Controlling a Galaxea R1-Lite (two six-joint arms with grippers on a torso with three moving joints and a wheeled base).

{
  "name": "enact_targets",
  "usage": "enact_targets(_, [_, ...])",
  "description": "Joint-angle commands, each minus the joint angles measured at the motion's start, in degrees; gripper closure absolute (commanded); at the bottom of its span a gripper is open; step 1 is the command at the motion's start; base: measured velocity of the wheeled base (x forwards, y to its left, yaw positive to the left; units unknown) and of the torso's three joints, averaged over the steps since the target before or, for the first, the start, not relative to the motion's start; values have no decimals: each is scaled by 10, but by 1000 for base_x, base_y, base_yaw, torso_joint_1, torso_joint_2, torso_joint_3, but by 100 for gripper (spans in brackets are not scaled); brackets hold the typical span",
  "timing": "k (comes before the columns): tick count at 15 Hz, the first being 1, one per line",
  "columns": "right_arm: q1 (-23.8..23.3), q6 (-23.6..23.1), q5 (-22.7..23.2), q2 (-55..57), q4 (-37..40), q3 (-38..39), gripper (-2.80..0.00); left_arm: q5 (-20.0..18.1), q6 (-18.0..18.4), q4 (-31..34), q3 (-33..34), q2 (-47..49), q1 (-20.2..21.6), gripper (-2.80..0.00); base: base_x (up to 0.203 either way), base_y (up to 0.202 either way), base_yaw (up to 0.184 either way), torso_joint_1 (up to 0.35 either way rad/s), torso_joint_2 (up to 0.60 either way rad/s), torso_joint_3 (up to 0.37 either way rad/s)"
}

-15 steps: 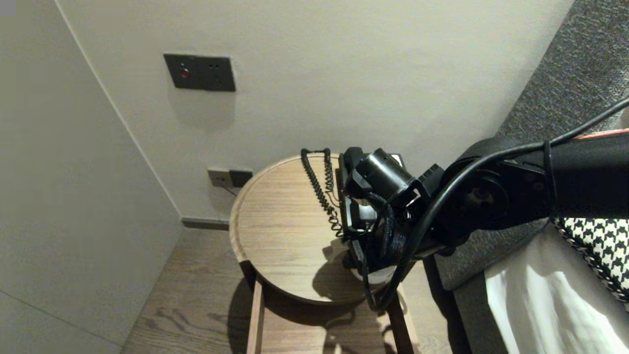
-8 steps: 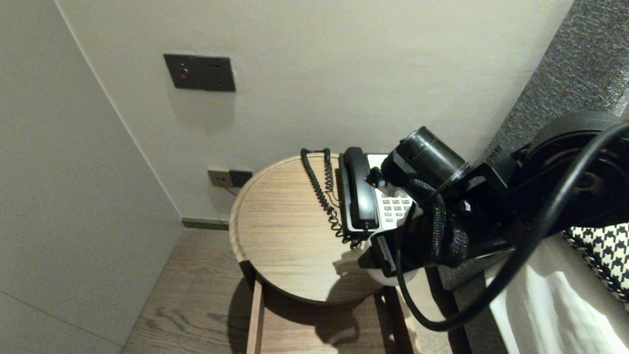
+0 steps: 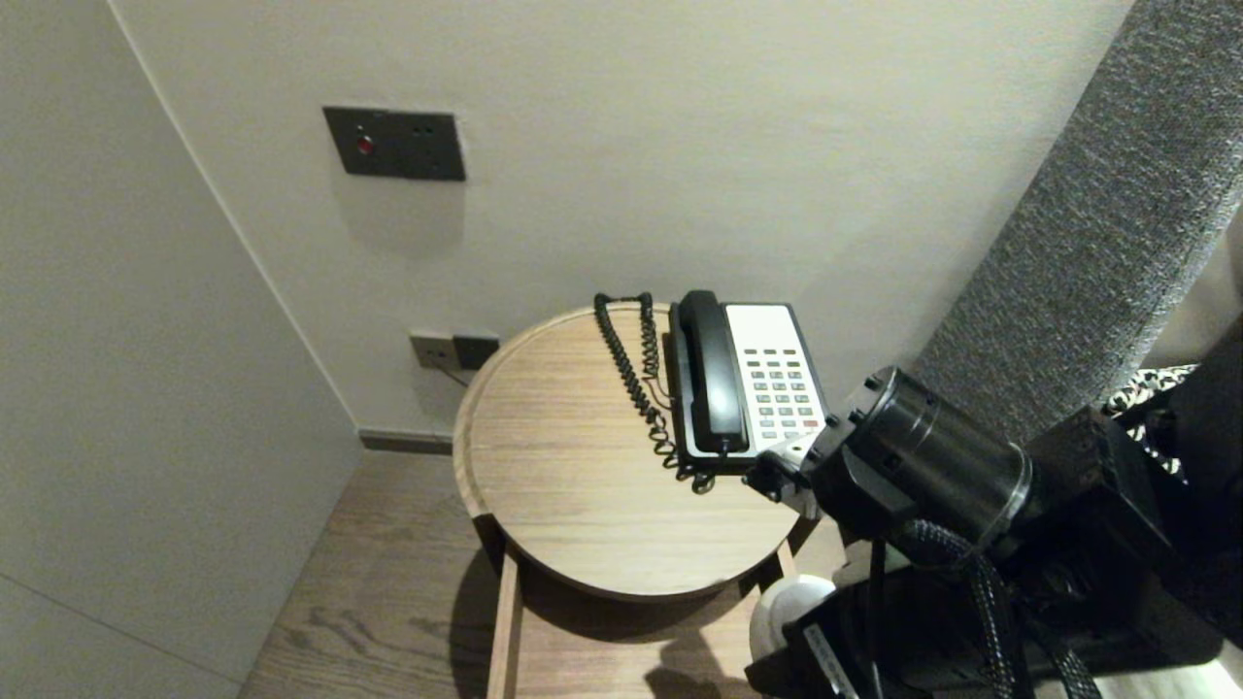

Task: Put the remote controls on the table in the drawer one by one

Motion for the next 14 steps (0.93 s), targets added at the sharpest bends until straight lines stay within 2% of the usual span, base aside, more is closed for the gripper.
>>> enact_targets(1, [23, 5, 0, -15, -14, 30, 0, 0, 0, 1, 0, -1, 0, 0, 0, 0, 0, 0, 0, 0])
enact_targets(5, [58, 0, -9, -12, -106, 79, 0, 0, 0, 1, 0, -1, 0, 0, 0, 0, 0, 0, 0, 0])
enact_targets(10, [66, -95, -6, -1, -114, 85, 0, 0, 0, 1, 0, -1, 0, 0, 0, 0, 0, 0, 0, 0])
enact_targets(14, [70, -137, -6, 28, -114, 79, 0, 1, -1, 1, 0, -1, 0, 0, 0, 0, 0, 0, 0, 0])
